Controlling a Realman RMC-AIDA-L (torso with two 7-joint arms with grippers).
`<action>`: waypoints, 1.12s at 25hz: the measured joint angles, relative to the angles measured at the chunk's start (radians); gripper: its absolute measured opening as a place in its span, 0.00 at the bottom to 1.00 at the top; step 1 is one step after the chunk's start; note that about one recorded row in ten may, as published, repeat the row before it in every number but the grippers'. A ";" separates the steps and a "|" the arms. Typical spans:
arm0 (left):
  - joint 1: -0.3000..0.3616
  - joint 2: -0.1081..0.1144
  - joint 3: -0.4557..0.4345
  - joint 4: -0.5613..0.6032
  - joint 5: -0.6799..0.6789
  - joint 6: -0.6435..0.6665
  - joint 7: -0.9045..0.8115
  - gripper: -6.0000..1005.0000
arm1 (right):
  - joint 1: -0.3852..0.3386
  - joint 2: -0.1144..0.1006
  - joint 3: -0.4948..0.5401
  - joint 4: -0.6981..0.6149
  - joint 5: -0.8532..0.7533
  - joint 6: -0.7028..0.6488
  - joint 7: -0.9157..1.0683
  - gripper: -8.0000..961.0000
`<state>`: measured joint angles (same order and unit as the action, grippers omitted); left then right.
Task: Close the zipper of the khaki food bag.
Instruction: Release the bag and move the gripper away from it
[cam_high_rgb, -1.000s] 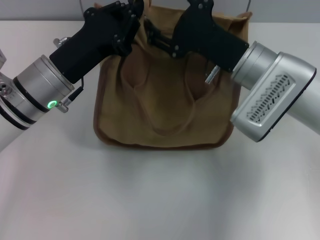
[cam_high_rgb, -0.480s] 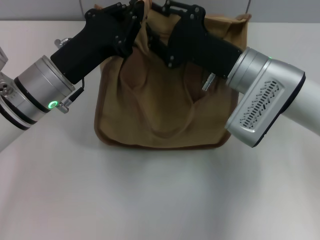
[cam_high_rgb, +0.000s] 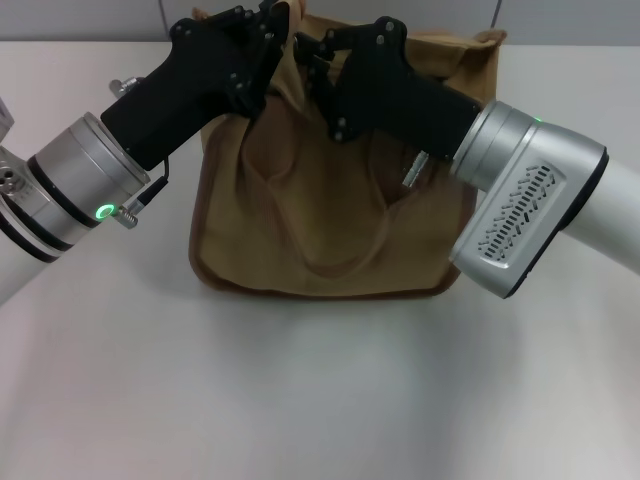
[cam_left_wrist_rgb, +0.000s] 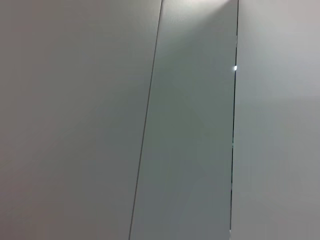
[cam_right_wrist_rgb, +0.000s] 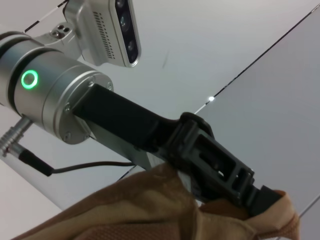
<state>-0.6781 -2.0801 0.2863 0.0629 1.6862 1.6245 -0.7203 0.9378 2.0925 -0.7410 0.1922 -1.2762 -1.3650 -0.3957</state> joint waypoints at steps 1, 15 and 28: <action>0.001 0.000 0.000 0.000 0.000 0.000 0.001 0.04 | -0.002 0.000 0.000 0.000 0.000 0.000 0.000 0.14; 0.150 0.010 -0.115 0.080 -0.009 -0.004 -0.016 0.04 | -0.077 0.000 0.038 -0.018 0.001 -0.001 0.013 0.02; 0.214 0.014 -0.128 0.120 -0.073 -0.022 -0.016 0.04 | -0.219 0.000 0.091 -0.054 0.006 -0.031 0.015 0.03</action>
<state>-0.4637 -2.0663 0.1580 0.1826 1.6131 1.6029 -0.7364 0.7187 2.0924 -0.6495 0.1377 -1.2700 -1.3964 -0.3804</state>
